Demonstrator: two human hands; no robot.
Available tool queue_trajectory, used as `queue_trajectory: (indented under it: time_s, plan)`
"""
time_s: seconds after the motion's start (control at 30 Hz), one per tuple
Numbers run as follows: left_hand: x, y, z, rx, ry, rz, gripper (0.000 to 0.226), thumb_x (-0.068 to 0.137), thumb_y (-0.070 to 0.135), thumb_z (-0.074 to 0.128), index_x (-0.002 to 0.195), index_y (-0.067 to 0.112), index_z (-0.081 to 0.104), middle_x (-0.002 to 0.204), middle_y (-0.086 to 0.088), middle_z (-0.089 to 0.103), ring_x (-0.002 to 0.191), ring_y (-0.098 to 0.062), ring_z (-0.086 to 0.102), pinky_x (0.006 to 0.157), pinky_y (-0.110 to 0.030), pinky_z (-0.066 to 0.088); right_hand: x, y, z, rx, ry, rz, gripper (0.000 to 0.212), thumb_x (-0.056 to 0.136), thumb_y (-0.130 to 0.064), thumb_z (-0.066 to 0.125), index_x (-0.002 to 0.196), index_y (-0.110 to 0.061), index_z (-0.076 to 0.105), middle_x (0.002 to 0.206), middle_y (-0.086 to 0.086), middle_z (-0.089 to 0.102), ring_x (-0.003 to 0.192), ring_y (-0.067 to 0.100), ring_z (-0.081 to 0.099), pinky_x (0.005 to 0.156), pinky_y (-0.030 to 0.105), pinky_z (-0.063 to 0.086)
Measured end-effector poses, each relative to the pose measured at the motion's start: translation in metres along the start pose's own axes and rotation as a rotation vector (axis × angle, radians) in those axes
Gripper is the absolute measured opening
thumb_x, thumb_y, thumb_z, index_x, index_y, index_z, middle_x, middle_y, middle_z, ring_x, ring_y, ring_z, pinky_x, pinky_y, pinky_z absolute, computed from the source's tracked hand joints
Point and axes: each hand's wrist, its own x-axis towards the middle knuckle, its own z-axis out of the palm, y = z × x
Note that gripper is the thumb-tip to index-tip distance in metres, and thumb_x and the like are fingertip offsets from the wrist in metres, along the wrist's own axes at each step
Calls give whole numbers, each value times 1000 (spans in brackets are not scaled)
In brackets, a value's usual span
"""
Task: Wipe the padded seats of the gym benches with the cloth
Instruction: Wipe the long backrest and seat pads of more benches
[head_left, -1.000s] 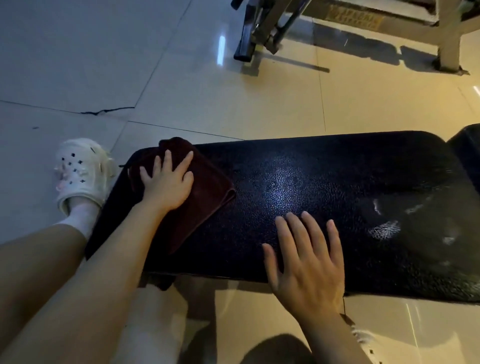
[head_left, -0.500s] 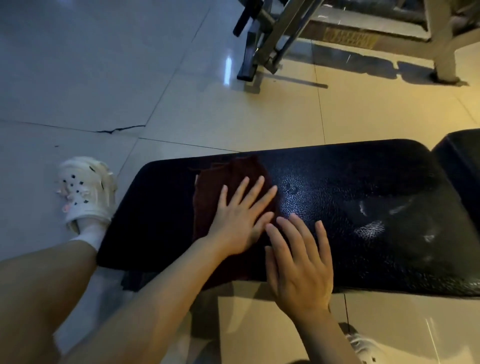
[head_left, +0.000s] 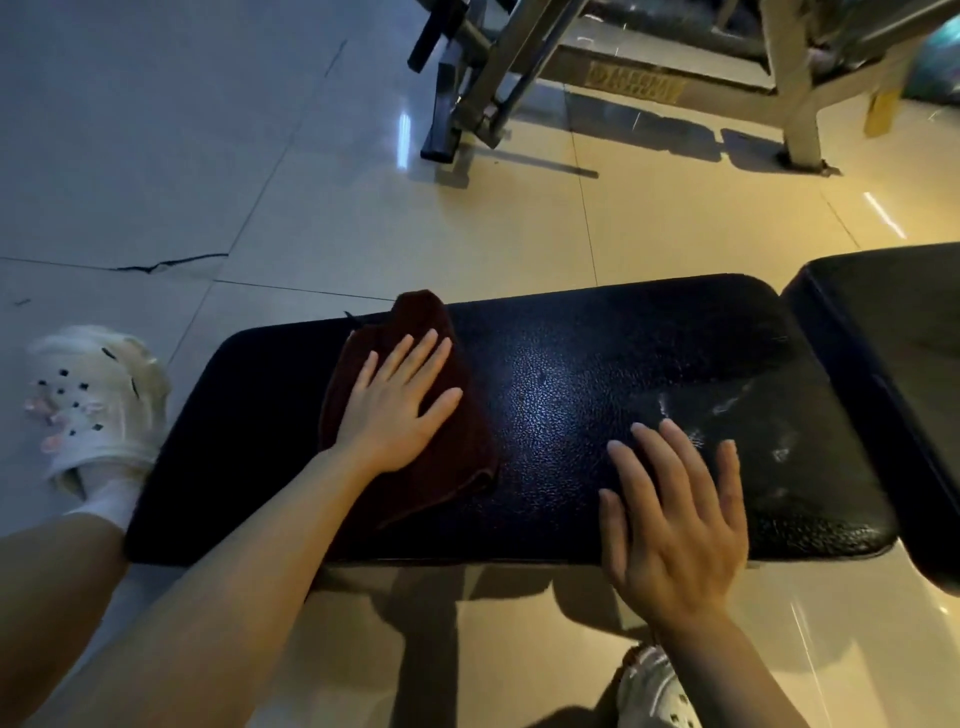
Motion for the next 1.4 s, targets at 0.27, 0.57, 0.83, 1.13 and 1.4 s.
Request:
queue_trajectory:
  time_s: [0.27,0.57,0.83,1.13,1.4]
  plan:
    - [-42,94,9,31,-33,29,72,77,64,-19,142,33,-24,152,14,-30,144,-11,-26,119,-47,-13,1,-1,1,88,22,39,42,102,-38,33,126,-14,58,131,15,61,128,31,51,115,53,26]
    - [-72,167,24,88,-30,153,63,86,61,-18,143,37,-26,151,15,-32,145,-11,-26,119,-43,-13,2,13,-52,603,81,410,41,104,-43,27,129,-20,51,128,2,59,130,16,46,121,37,14]
    - [-78,177,13,116,-75,15,48,99,57,2,139,44,-21,156,8,-27,144,-13,-25,117,-46,-12,17,77,-141,291,-351,275,50,97,-52,38,132,-21,53,138,-5,50,130,12,43,117,37,18]
    - [-98,189,5,159,-232,-75,62,99,57,14,147,39,-20,158,8,-27,146,-14,-22,118,-50,-8,14,102,-142,93,-1015,231,73,98,-50,45,155,-17,14,156,14,26,141,34,30,113,44,29]
    - [-97,189,2,116,-278,-123,65,99,58,20,151,38,-15,158,10,-27,146,-13,-22,118,-54,-6,18,112,-131,152,-1222,217,79,101,-28,48,156,-8,-5,163,8,-15,149,33,-12,119,49,14]
